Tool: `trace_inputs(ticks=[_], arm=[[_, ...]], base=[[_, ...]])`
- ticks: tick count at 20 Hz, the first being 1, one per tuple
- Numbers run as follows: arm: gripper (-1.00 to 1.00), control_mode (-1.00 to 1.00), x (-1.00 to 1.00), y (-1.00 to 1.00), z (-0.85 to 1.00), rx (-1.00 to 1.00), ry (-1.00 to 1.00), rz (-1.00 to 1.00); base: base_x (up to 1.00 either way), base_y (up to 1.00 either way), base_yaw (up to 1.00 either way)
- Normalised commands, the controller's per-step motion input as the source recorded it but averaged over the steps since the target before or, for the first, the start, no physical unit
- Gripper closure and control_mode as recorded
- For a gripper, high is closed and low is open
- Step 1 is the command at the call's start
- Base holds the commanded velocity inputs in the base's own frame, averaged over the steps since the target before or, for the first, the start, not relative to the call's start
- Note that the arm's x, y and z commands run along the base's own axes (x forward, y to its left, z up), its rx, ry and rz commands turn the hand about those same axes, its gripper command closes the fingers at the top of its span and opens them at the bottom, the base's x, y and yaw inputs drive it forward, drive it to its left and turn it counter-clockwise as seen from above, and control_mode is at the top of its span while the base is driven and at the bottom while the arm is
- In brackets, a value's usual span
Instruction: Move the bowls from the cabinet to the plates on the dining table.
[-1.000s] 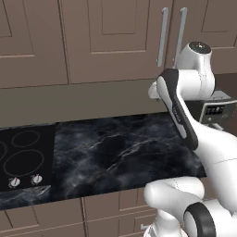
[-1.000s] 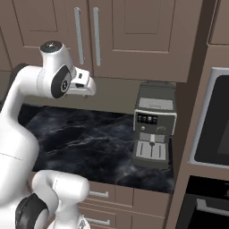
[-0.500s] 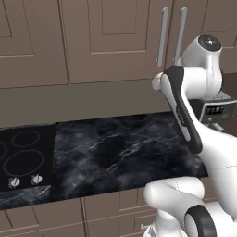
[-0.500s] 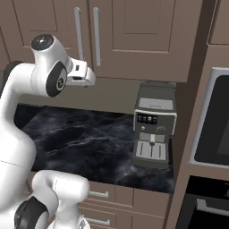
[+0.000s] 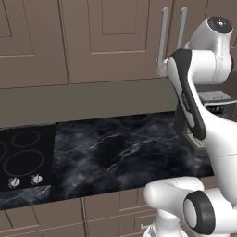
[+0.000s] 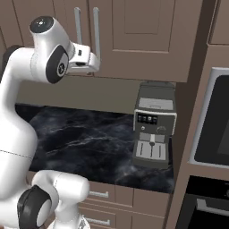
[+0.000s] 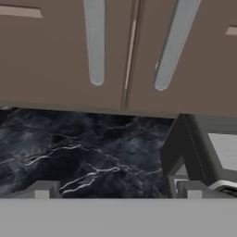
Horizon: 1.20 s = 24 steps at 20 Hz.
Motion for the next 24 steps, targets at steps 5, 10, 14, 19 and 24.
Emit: trace_inputs(ticks=[5, 10, 14, 19, 24], arm=[[-1.00, -1.00, 0.10, -0.12, 0.21, 0.00, -0.01, -0.01], [-1.00, -1.00, 0.20, -0.05, 0.17, 0.00, -0.02, -0.01], [-1.00, -1.00, 0.37, 0.00, 0.01, 0.00, -0.06, 0.00], [-1.00, -1.00, 0.42, -0.07, 0.00, 0.00, -0.06, 0.00], [-1.00, -1.00, 0.37, -0.21, 0.00, 0.00, -0.07, 0.00]], base=[[0.00, 0.00, 0.00], [0.00, 0.00, 0.00], [0.00, 0.00, 0.00], [0.00, 0.00, 0.00], [0.00, 0.00, 0.00]])
